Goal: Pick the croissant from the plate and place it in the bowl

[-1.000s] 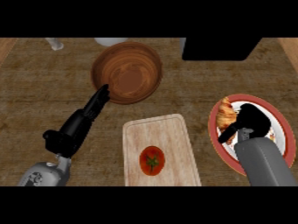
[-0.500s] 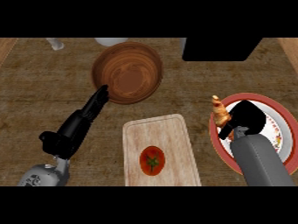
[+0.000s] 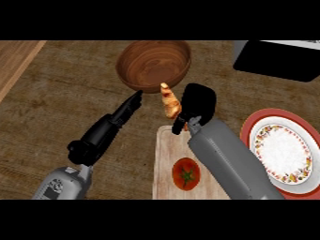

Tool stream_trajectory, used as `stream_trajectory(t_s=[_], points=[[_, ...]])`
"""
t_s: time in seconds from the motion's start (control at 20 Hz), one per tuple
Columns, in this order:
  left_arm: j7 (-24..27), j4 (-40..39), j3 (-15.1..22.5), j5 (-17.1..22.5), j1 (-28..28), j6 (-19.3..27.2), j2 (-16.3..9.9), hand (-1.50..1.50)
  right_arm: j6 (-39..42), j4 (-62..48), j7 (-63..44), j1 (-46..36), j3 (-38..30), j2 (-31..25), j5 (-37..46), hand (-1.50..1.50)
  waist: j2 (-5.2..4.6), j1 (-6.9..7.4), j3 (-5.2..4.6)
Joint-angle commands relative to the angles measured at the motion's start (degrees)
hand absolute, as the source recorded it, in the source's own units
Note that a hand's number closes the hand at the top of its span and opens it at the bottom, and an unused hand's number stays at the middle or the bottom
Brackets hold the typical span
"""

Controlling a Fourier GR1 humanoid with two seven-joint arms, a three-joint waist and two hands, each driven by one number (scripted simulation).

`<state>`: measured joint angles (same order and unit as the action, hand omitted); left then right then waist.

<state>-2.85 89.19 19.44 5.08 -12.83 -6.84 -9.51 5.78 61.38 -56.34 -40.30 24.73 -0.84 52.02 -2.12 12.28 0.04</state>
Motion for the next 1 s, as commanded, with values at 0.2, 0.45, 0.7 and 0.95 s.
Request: stream_trajectory(t_s=[0.2,0.45,0.7,0.95], points=[[-1.3,-2.2,0.9,-0.4,-2.9,-0.5,1.4,0.0,-3.6,-6.2,-11.4,-17.8,9.0,0.8,-0.6,1.5,0.24,0.96,-0.27],[-1.5,-2.2,0.0,0.1,-3.0,0.0,1.7,0.0,-12.7,-6.0,-14.0,-25.1,9.4,0.8,2.2,1.5,0.63,-0.54,-0.2],[-0.6,-3.2,-1.4,0.5,-3.0,-0.3,0.9,0.0,-20.0,-4.5,-17.6,-30.1,8.2,0.8,3.0,1.5,0.71,-1.93,-0.25],[0.0,-3.4,-1.3,-0.4,-2.6,0.4,1.1,0.0,-22.6,-9.5,-20.8,-32.0,7.9,0.8,2.3,1.5,0.51,-2.2,-0.34]])
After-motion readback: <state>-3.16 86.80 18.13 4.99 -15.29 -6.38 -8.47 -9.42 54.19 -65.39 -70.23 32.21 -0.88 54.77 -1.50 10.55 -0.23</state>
